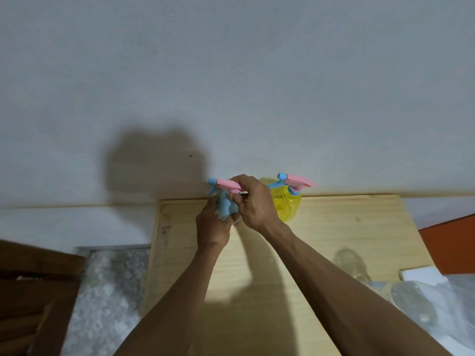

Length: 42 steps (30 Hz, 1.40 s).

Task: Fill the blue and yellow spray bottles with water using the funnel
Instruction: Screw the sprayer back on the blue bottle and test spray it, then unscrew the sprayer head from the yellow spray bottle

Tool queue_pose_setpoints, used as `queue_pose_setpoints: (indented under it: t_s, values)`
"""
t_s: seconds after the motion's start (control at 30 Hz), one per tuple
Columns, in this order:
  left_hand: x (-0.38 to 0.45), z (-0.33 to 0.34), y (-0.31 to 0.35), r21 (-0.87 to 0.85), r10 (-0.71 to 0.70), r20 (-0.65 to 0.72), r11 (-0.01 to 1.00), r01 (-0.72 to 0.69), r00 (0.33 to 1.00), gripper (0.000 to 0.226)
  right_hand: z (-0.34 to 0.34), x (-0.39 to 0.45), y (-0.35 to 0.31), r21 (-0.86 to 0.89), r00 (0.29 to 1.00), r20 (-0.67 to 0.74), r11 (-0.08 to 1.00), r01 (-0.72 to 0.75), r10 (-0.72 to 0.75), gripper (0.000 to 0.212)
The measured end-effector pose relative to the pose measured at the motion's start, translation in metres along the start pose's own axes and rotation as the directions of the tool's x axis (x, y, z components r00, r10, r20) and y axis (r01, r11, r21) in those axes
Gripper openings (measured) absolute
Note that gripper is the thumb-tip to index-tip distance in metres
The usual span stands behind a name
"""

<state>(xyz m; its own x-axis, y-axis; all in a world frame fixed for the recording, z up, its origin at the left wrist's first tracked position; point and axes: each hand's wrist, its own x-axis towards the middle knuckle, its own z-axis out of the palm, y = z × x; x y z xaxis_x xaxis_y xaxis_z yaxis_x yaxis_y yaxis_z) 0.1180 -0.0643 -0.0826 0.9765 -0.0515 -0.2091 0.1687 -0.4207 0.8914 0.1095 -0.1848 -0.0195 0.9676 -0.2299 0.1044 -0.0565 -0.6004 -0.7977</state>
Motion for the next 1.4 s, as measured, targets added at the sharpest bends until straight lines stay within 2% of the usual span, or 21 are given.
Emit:
queue_pose_setpoints:
  t_s: [0.13, 0.23, 0.37, 0.47, 0.6, 0.67, 0.73, 0.8, 0.87, 0.97, 1.03, 1.13, 1.23, 1.3, 1.4]
  values:
    - [-0.001, -0.001, 0.003, 0.012, 0.010, 0.008, 1.000, -0.010, 1.000, 0.060, -0.001, -0.001, -0.002, -0.002, 1.000, 0.005, 1.000, -0.030, 0.030, 0.021]
    - [-0.003, -0.003, 0.005, 0.018, -0.002, 0.015, 1.000, 0.002, 1.000, 0.058, -0.005, -0.006, -0.008, -0.020, 0.999, -0.017, 0.999, -0.047, 0.046, 0.035]
    - [-0.012, -0.005, 0.007, 0.034, -0.007, -0.014, 0.999, 0.007, 1.000, 0.056, -0.016, -0.028, -0.019, -0.027, 0.994, -0.101, 0.999, -0.041, 0.039, 0.046]
    - [-0.027, -0.005, 0.009, 0.055, -0.049, -0.053, 0.997, 0.052, 0.997, 0.052, -0.027, -0.056, -0.020, -0.043, 0.982, -0.185, 0.998, -0.038, 0.029, 0.043]
    - [-0.056, 0.005, 0.007, 0.107, -0.085, -0.109, 0.990, 0.096, 0.990, 0.035, -0.050, -0.091, -0.004, 0.053, 0.930, -0.317, 0.983, -0.177, 0.184, 0.017]
    - [-0.069, 0.019, 0.009, 0.087, -0.105, -0.056, 0.990, 0.109, 0.993, 0.033, -0.066, -0.094, 0.009, 0.122, 0.868, -0.393, 0.953, -0.276, 0.302, 0.020]
    - [-0.077, 0.040, 0.013, 0.073, -0.089, 0.011, 0.993, 0.088, 0.996, 0.038, -0.081, -0.087, 0.023, 0.171, 0.824, -0.424, 0.927, -0.335, 0.376, 0.033]
    - [-0.077, 0.063, 0.018, 0.092, -0.038, 0.081, 0.995, 0.030, 0.996, 0.052, -0.090, -0.075, 0.035, 0.188, 0.822, -0.396, 0.913, -0.362, 0.408, 0.051]
    - [-0.071, 0.082, 0.027, 0.127, 0.006, 0.137, 0.992, -0.024, 0.990, 0.070, -0.095, -0.061, 0.044, 0.205, 0.843, -0.339, 0.907, -0.368, 0.419, 0.060]
    - [-0.055, 0.101, 0.037, 0.144, 0.054, 0.145, 0.987, -0.075, 0.988, 0.082, -0.095, -0.048, 0.054, 0.216, 0.879, -0.277, 0.916, -0.338, 0.389, 0.053]
    - [-0.045, 0.109, 0.040, 0.180, 0.081, 0.138, 0.978, -0.106, 0.987, 0.080, -0.094, -0.044, 0.060, 0.207, 0.894, -0.267, 0.927, -0.311, 0.360, 0.046]
    - [-0.036, 0.117, 0.038, 0.249, 0.141, 0.134, 0.953, -0.171, 0.981, 0.061, -0.090, -0.042, 0.070, 0.249, 0.899, -0.266, 0.926, -0.283, 0.347, 0.031]
    - [-0.038, 0.121, 0.036, 0.223, 0.208, 0.068, 0.950, -0.218, 0.976, 0.053, -0.087, -0.040, 0.076, 0.246, 0.920, -0.266, 0.943, -0.223, 0.287, 0.019]
    - [-0.044, 0.121, 0.037, 0.173, 0.197, 0.023, 0.965, -0.198, 0.980, 0.051, -0.088, -0.041, 0.076, 0.218, 0.931, -0.260, 0.955, -0.203, 0.257, 0.019]
    - [-0.060, 0.114, 0.038, 0.139, 0.190, 0.036, 0.971, -0.193, 0.981, 0.053, -0.094, -0.046, 0.067, 0.218, 0.947, -0.213, 0.957, -0.193, 0.240, 0.024]
